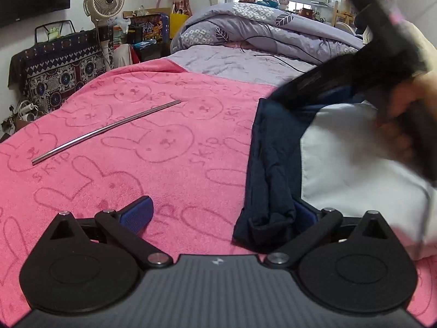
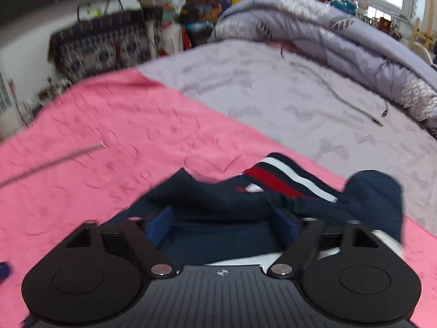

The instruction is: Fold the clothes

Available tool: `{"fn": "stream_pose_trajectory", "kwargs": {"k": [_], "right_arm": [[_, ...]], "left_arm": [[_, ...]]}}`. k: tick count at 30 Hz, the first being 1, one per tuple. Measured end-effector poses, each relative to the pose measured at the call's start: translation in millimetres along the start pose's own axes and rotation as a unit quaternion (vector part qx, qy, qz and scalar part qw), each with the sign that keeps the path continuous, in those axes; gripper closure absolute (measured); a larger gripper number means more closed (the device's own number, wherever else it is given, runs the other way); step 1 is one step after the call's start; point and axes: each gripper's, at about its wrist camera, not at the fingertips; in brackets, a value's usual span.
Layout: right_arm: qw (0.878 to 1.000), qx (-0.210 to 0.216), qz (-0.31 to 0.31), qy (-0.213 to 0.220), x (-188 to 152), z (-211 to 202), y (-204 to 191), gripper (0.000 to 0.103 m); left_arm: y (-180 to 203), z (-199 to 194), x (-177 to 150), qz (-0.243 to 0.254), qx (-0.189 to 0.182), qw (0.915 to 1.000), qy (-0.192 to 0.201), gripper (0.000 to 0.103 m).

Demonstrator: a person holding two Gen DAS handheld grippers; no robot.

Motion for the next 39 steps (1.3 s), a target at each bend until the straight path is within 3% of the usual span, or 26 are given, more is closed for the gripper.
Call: {"fn": "stream_pose_trajectory", "kwargs": {"k": [1, 5, 7, 11, 14, 17, 20, 24, 27, 28, 30, 34, 39], "right_arm": [[1.000, -0.008, -0.011, 0.006, -1, 7, -7, 0.000], [1.000, -0.024, -0.017, 0.006, 1, 2, -13, 0.002], [1.000, -0.010, 0.001, 0.010, -2, -21, -1, 0.008], [0.999, 0.032, 0.026, 0.025, -27, -94, 27, 0.007], [0.999, 0.039, 0.004, 0.006, -77, -138, 36, 0.006], [0.998, 0.010, -0.031, -0.061, -139, -153, 37, 0.006], [0.995, 0.025, 0.002, -0.097, -183, -174, 44, 0.008], [0.998, 0.034, 0.027, -0.048, -206, -212, 52, 0.006], [0.999, 0.031, 0.036, -0.023, -206, -216, 59, 0.003], [0.999, 0.031, 0.039, -0.016, -205, -217, 62, 0.002], [0.998, 0.044, 0.044, -0.006, -202, -209, 65, 0.000], [0.999, 0.034, 0.005, -0.007, -206, -181, 54, 0.000], [0.997, 0.067, 0.038, 0.000, -212, -171, 55, 0.000]], "left_arm": [[-1, 1, 0, -0.003, -0.001, 1.0000, 0.000, 0.000], [-1, 0, 0, -0.003, -0.002, 1.0000, -0.002, 0.000], [-1, 0, 0, -0.005, -0.004, 1.0000, -0.002, 0.000], [-2, -1, 1, -0.009, -0.008, 0.9999, -0.004, 0.000], [-9, -3, 5, -0.016, -0.023, 0.9994, -0.021, 0.000], [-20, -12, 6, -0.006, -0.038, 0.9984, -0.041, 0.000], [-31, -25, 9, -0.011, -0.029, 0.9978, -0.059, 0.000], [-47, -40, 13, -0.040, 0.006, 0.9966, -0.071, 0.001], [-48, -54, 14, -0.046, 0.002, 0.9971, -0.061, 0.006], [-43, -61, 15, -0.038, -0.016, 0.9978, -0.051, 0.006], [-18, -71, 16, 0.026, -0.042, 0.9982, -0.035, 0.005], [35, -72, 9, 0.161, -0.053, 0.9850, -0.033, 0.002], [58, -48, -4, 0.160, -0.102, 0.9745, -0.120, 0.000]]}}
Point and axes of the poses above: each gripper's, at about its wrist camera, not at the fingertips, and z roughly the way its jaws point, y to its right, x to its top, and after that the axes turned 9 degrees about -x, right-handed
